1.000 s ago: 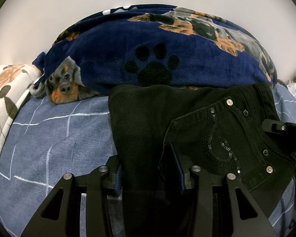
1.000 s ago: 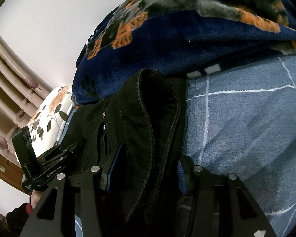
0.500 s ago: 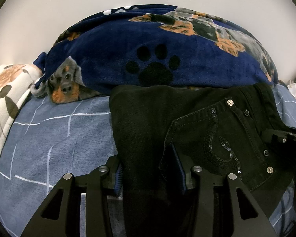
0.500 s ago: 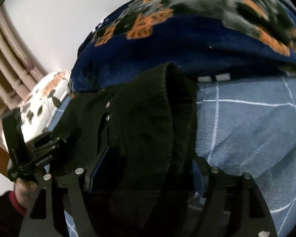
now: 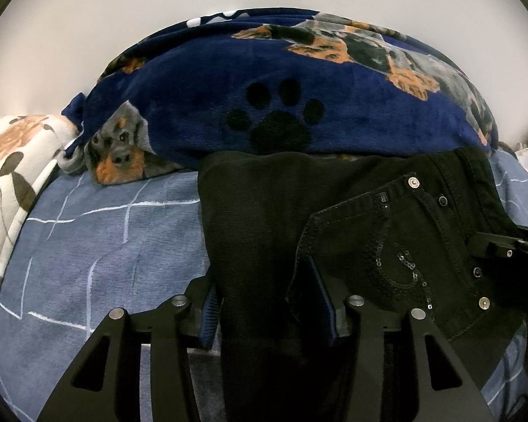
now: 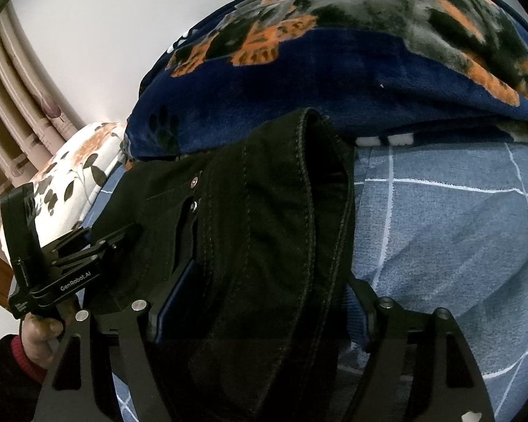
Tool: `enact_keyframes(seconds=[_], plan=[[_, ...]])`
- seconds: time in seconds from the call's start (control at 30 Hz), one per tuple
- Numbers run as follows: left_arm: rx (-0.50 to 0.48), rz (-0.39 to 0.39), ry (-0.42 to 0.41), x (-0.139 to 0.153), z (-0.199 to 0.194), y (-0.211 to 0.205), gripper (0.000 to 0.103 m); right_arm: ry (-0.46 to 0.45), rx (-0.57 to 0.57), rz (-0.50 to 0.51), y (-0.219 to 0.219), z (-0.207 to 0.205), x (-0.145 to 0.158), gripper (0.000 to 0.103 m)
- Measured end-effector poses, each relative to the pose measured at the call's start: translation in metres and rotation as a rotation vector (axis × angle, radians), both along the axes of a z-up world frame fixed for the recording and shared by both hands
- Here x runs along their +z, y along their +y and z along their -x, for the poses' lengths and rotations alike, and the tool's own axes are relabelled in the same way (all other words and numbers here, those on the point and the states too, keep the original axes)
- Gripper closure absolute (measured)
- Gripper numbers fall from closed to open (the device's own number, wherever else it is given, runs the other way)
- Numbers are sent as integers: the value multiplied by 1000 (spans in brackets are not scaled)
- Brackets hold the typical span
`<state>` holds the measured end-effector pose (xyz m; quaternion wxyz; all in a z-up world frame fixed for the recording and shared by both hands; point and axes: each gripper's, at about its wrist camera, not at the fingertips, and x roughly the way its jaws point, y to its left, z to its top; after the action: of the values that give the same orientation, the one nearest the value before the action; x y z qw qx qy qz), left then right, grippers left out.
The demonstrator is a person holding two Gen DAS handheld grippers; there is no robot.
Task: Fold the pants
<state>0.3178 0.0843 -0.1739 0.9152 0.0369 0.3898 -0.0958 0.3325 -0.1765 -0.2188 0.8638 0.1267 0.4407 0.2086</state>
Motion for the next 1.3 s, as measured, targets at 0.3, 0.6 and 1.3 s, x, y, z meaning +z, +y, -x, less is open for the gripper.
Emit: enact_keyframes(seconds=[0.3, 0.6, 1.3], plan=[[0, 5, 0, 0, 1, 0, 54, -4, 3, 11, 5, 0, 1, 31], [2, 7, 0, 0, 0, 0, 54, -4, 3, 11, 4, -1, 1, 31], [14, 2, -5, 0, 1, 0, 50, -6, 3, 12, 4, -1, 1, 31]])
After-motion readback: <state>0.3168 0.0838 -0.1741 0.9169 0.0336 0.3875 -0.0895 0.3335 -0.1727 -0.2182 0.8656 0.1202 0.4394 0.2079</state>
